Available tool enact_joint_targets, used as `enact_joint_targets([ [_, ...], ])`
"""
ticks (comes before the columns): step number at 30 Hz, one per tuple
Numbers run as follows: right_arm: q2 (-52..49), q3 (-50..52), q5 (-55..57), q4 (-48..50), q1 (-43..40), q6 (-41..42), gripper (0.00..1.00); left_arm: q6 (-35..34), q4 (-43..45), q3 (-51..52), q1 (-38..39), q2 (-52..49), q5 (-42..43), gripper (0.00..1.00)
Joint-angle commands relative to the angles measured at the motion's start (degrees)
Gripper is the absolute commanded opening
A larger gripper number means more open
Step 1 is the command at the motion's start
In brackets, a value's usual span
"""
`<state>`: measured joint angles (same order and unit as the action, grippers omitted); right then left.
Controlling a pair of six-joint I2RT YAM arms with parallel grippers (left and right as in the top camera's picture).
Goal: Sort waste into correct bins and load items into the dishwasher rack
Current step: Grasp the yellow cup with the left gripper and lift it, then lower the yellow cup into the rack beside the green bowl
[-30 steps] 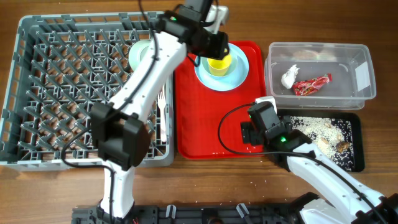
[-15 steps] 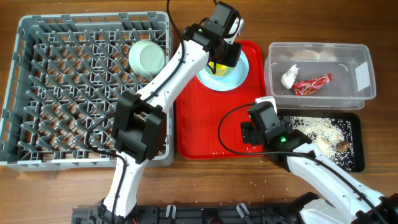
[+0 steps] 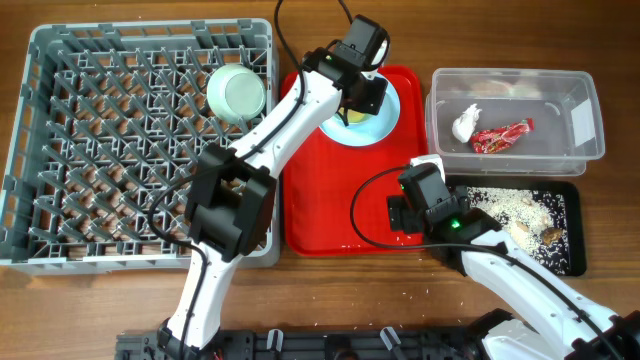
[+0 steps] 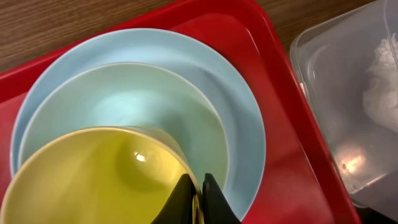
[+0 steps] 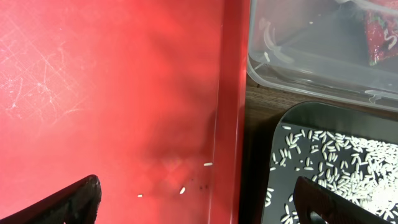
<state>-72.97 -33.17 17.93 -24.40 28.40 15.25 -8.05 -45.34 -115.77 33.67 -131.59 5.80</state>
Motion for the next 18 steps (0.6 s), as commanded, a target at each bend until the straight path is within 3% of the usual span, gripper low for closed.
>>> enact_joint_targets([
  [1,0.0,-0.5,-0.5,0.2,0.0,-0.2,1.0,-1.9,-0.6,-2.3,-2.4,8.2,-1.2,0.04],
  [4,0.0,-0.5,-0.5,0.2,0.0,-0.2,1.0,-2.9,-4.6,-2.8,-6.7,20.8,7.7,0.04],
  [7,0.0,-0.5,-0.5,0.2,0.0,-0.2,1.0,-2.6,-18.5,-2.8,-17.4,30.9,23.6,0.04],
  [8,0.0,-0.5,-0.5,0.2,0.0,-0.2,1.0,1.7,-25.8,-2.7,-23.7,31.1,33.6,0.04],
  [12,0.0,-0.5,-0.5,0.2,0.0,-0.2,1.0,20.6,-39.0,3.6,-36.0,27.1,58.7,0.04],
  [15,0.0,-0.5,-0.5,0.2,0.0,-0.2,1.0,27.9,-37.1,16.4,-41.9,24.8,68.5,0.04],
  [18,0.0,-0.5,-0.5,0.2,0.0,-0.2,1.0,28.9,-28.4,30.2,-47.0,22.7,76.9,0.04],
])
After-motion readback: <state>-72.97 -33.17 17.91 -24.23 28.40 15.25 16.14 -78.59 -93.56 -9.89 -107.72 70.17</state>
